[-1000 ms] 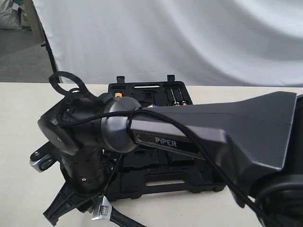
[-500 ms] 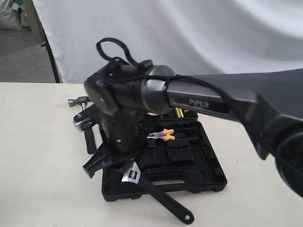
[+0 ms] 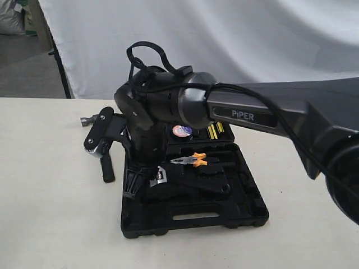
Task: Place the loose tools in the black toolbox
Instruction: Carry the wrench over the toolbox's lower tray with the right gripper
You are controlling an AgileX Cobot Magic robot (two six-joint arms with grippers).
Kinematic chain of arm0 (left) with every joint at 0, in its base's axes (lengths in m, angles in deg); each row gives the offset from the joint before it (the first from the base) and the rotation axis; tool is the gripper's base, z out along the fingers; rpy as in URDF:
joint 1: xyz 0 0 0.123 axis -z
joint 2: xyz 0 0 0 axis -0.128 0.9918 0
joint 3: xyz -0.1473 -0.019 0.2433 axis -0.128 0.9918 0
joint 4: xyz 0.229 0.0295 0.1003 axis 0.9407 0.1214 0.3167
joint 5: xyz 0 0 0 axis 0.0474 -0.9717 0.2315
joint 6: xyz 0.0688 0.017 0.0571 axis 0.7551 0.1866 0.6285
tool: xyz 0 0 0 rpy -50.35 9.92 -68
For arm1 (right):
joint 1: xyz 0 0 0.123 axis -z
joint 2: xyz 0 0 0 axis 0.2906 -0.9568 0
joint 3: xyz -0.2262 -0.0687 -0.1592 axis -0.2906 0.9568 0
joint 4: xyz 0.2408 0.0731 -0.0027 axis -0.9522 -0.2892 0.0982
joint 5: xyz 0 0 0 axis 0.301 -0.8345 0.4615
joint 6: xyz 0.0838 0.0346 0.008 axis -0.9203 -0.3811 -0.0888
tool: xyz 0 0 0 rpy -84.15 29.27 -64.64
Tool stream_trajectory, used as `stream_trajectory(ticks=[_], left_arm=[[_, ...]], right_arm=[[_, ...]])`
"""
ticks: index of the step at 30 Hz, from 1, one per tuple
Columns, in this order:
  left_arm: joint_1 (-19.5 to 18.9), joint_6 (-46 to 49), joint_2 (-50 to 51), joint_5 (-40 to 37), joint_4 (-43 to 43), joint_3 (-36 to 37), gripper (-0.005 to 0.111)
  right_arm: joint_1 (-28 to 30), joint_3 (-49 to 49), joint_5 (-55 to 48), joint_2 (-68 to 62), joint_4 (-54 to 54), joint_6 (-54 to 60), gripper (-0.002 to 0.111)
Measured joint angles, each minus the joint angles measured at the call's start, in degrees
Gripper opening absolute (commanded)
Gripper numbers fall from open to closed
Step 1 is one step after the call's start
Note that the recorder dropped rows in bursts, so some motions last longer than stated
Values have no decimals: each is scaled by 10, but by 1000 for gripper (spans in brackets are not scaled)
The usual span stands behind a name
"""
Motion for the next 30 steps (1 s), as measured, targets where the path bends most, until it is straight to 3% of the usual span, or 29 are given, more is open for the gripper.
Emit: stream_trajectory(ticks=[10,30], left_arm=[[0,0,0,0,0,0,1],[0,0,0,0,0,0,1]], right_arm=[[0,0,-13,-44,93,8,0],[0,0,-10,-48,94,-33,0]])
